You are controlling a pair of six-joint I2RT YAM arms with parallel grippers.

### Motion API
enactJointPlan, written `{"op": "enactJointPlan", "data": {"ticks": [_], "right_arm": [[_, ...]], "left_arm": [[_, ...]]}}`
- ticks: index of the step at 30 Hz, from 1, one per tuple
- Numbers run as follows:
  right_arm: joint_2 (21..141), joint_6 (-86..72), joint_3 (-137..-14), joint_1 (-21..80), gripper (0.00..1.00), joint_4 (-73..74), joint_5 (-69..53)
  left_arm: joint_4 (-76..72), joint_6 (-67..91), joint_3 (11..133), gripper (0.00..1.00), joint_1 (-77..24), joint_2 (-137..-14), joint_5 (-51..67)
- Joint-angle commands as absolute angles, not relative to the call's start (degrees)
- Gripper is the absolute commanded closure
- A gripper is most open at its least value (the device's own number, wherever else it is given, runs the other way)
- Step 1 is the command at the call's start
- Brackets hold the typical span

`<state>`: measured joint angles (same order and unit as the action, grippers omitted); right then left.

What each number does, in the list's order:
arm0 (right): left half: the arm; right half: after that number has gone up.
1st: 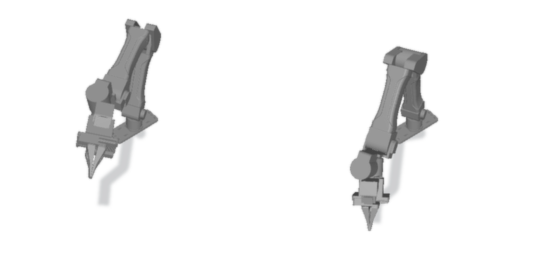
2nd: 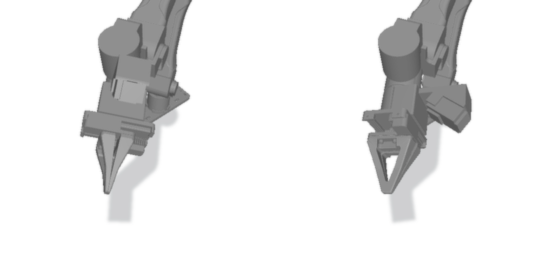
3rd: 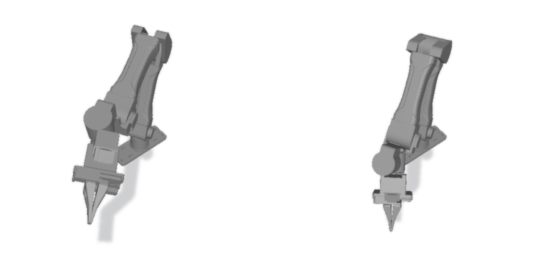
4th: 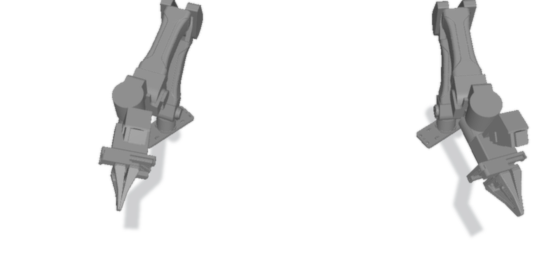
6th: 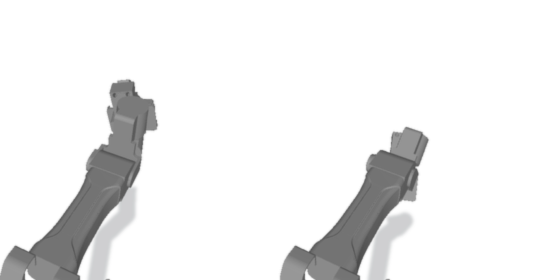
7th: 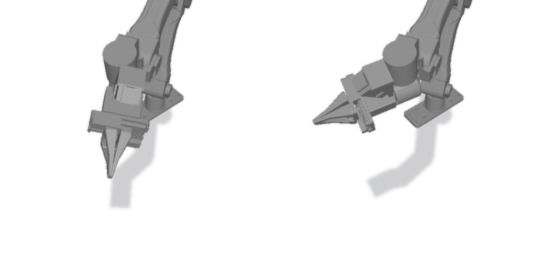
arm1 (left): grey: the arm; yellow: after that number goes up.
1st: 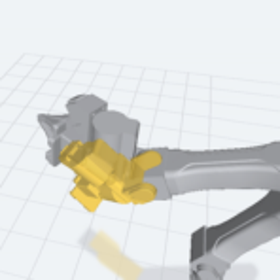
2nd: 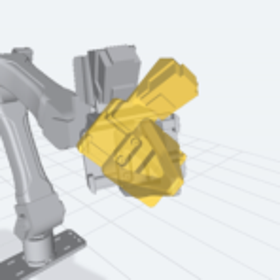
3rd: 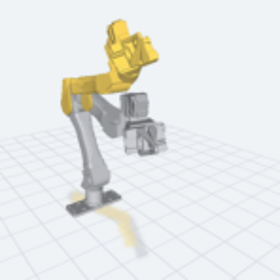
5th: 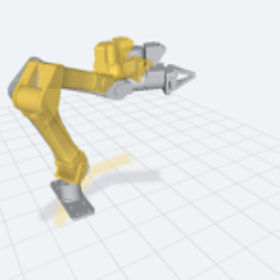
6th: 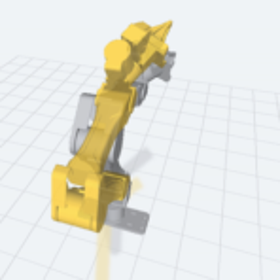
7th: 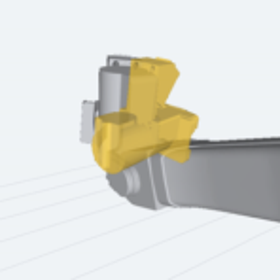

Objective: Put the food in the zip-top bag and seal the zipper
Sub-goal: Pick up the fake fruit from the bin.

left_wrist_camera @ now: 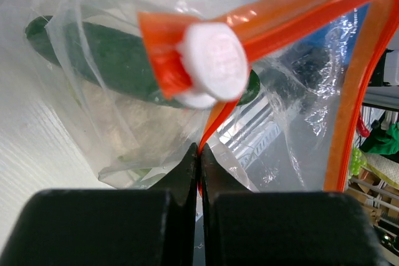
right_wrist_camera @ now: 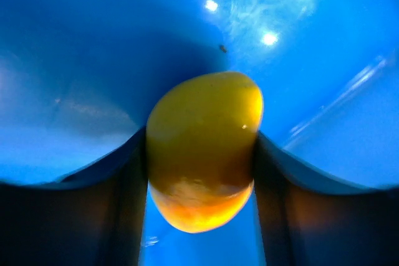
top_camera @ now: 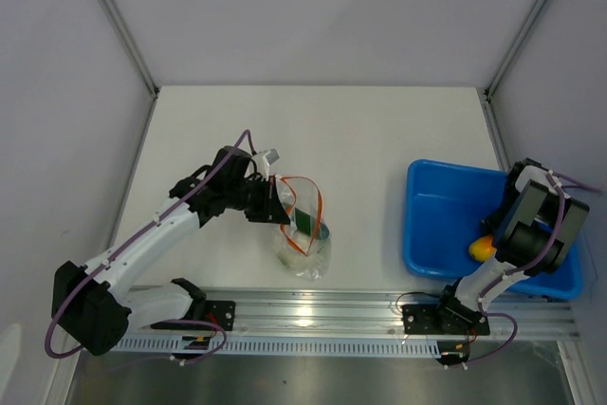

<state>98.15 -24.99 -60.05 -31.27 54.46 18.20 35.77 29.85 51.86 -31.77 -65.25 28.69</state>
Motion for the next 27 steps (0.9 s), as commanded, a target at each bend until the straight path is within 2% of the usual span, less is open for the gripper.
{"op": "enactJointPlan", "data": {"ticks": [1,4,8,17,27], "right_arm": [[96.9,-25.7,-59.2,-31.6,0.66,52.6,13.7],[93.6,-26.3,-58.9,-31.6,0.88,53.2,11.9],[90.0,-27.2,-58.8,-31.2,1.0,54.3,7.1],[81.2,-27.1,-57.7,-26.6,1.0,51.8,-11.4],[74.6,-26.7,-61.1,-16.6,1.0,49.8,-17.0]], "left_arm": [[36.6,28.7,54.7,0.99,-32.1,-65.3,29.0],[36.2,29.1,54.3,1.0,-32.1,-65.5,29.4],[36.0,29.4,53.6,0.99,-32.1,-65.5,29.9],[37.8,29.3,51.5,0.99,-32.2,-64.2,30.9],[39.8,29.3,55.2,0.99,-32.1,-67.4,31.6]]}}
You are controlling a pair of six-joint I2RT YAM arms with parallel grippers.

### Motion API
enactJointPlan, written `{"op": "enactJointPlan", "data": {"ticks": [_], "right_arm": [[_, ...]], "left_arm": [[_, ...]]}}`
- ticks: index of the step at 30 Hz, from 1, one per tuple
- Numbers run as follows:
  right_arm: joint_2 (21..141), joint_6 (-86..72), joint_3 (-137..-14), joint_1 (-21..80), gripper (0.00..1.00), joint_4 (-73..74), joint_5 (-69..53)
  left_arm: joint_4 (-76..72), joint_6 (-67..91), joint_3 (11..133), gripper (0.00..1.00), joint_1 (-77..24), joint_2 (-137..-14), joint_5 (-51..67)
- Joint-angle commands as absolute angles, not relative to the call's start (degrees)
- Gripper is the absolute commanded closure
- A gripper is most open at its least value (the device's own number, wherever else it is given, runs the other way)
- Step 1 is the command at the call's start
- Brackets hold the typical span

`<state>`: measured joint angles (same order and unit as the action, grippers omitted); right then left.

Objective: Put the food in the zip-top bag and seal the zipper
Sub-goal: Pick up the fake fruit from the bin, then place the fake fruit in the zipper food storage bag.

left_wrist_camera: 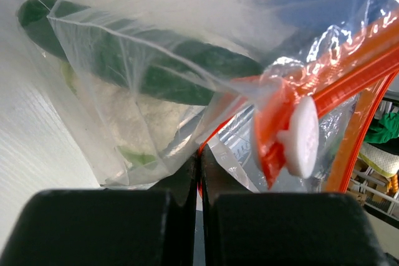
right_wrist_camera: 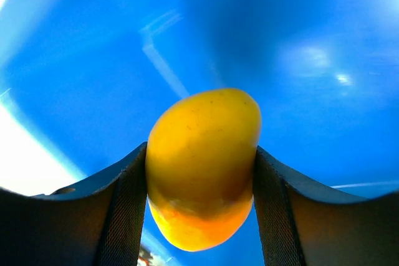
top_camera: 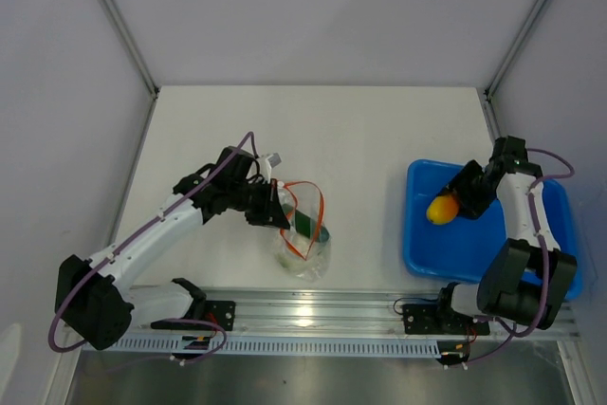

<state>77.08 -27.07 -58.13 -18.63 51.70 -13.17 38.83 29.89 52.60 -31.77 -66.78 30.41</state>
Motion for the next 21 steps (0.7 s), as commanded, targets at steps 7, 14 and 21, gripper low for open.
{"op": "enactJointPlan", "data": {"ticks": [7,14,21], "right_arm": [[72.1,-29.1,-66.3,-5.0,1.0,45.6,-22.2],[71.8,-29.5,-72.6,10.3,1.0,38.9,-24.3],[72.9,-25.5,-79.4,23.7,1.0,33.7,-20.5]], "left_arm": [[40.3,29.3,56.0,0.99,-32.2,-68.6,32.2],[41.4,28.8,57.8,1.0,-32.1,-68.7,32.0],[43.0,28.9,58.7,0.99,-32.1,-67.1,31.2]]}}
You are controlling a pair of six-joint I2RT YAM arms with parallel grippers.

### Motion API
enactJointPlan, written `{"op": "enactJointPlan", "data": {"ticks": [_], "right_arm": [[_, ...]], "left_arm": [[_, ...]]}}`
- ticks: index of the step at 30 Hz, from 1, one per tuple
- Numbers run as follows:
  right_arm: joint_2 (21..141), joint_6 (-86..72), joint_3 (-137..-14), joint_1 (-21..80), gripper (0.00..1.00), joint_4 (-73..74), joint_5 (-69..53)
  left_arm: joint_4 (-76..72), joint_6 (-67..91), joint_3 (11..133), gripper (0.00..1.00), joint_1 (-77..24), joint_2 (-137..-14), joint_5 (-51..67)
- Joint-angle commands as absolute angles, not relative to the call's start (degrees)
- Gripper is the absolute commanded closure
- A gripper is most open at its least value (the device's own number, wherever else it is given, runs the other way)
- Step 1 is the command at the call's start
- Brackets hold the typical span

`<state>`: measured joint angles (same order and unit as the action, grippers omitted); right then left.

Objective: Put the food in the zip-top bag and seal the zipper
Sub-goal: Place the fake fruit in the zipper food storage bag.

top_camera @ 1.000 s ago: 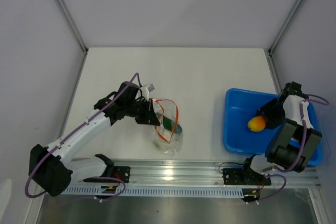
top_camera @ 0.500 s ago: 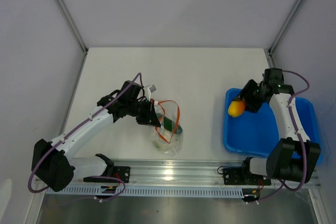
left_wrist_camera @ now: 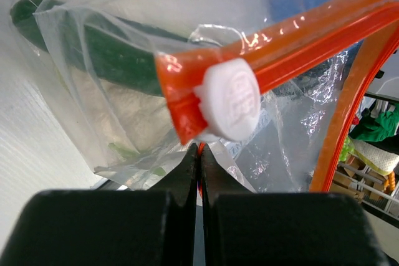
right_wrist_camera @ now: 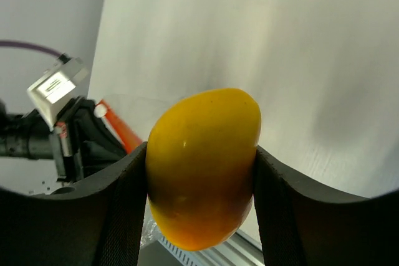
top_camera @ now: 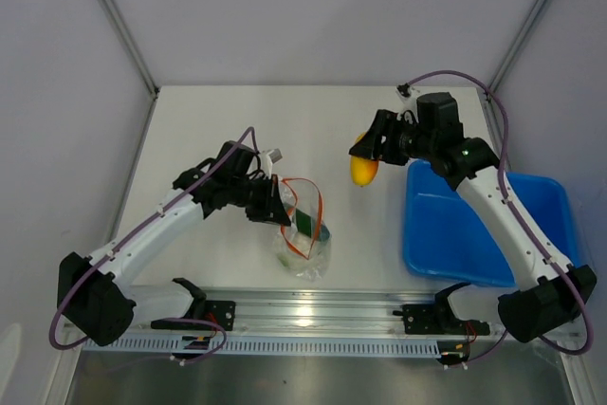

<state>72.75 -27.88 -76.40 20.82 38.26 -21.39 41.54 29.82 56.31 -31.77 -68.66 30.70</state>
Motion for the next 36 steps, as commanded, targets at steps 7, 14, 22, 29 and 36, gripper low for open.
{"op": "enactJointPlan", "data": {"ticks": [7,14,22,29,36], "right_arm": [[75.1,-23.5,-81.9,32.6,1.0,28.4,-22.6],[79.3,-19.7,-86.5,41.6,1.0,29.7,-20.6],[79.9,-18.7,-87.9,43.8,1.0,30.7,-20.7],[80.2,-18.9,-86.0,46.0,1.0,28.7,-23.9],[81.7,-18.2,-84.2,48.3,1.0,28.2,-25.4]], "left_arm": [[44.5,29.7,59.5,0.99,-32.2,-64.8,31.2],[46.0,30.1,62.5,0.99,-32.2,-63.2,30.4],[46.3,31.0,64.1,0.99,-32.1,-62.7,29.7],[46.7,31.6,65.8,0.99,-32.2,-61.9,29.3],[46.8,32.4,65.3,1.0,-32.2,-61.5,29.2]]}}
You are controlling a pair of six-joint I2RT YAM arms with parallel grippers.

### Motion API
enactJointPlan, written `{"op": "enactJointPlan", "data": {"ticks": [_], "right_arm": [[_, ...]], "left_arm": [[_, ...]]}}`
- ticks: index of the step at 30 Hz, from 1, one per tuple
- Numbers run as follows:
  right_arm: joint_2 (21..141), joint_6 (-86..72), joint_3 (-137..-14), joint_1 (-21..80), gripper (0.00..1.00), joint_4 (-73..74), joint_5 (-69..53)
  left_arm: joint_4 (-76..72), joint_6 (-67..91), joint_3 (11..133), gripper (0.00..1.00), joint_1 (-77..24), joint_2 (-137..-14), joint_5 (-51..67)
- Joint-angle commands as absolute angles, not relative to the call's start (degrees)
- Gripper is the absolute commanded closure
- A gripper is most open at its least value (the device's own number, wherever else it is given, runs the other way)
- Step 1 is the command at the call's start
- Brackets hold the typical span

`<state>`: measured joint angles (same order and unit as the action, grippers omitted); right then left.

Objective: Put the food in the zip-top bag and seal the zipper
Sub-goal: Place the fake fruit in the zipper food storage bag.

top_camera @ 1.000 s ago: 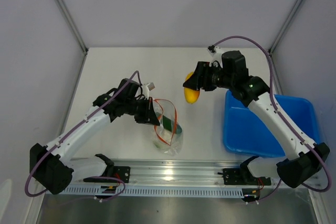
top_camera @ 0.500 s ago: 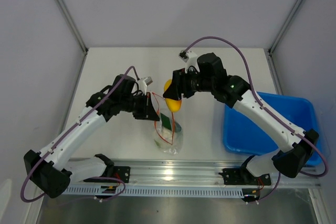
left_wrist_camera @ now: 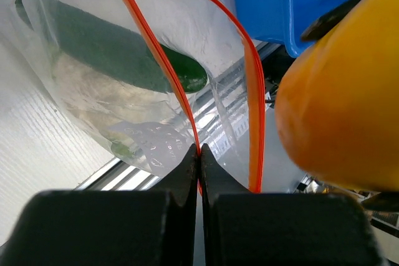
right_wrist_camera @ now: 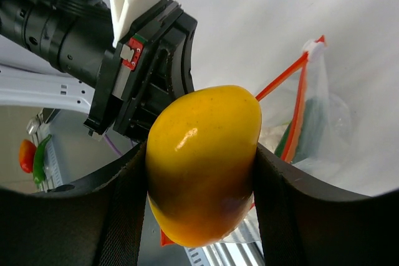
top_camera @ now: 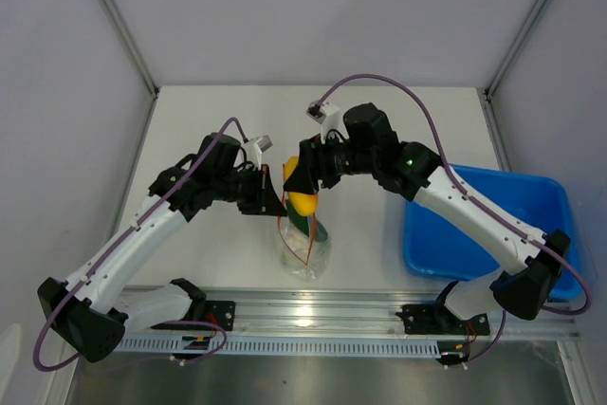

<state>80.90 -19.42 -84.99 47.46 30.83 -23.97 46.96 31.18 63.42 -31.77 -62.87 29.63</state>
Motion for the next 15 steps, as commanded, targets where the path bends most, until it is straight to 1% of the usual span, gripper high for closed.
{"op": "enactJointPlan", "data": {"ticks": [1,5,11,15], "right_arm": [[81.8,-18.2,-83.5,48.3,1.0,28.0,-25.8],[82.2,-18.2,-81.7,48.3,1.0,27.4,-27.7],[82.9,-17.9,-79.8,48.6,0.96,27.5,-29.6],[84.0,-17.6,-79.8,48.7,0.91,28.3,-30.4]], "left_arm": [[46.8,32.6,65.2,0.99,-32.2,-61.5,29.2],[46.7,32.9,64.7,0.99,-32.2,-61.3,29.2],[46.3,33.2,64.8,0.99,-32.2,-61.5,29.2],[46.0,33.5,64.8,0.99,-32.2,-61.7,29.4]]}}
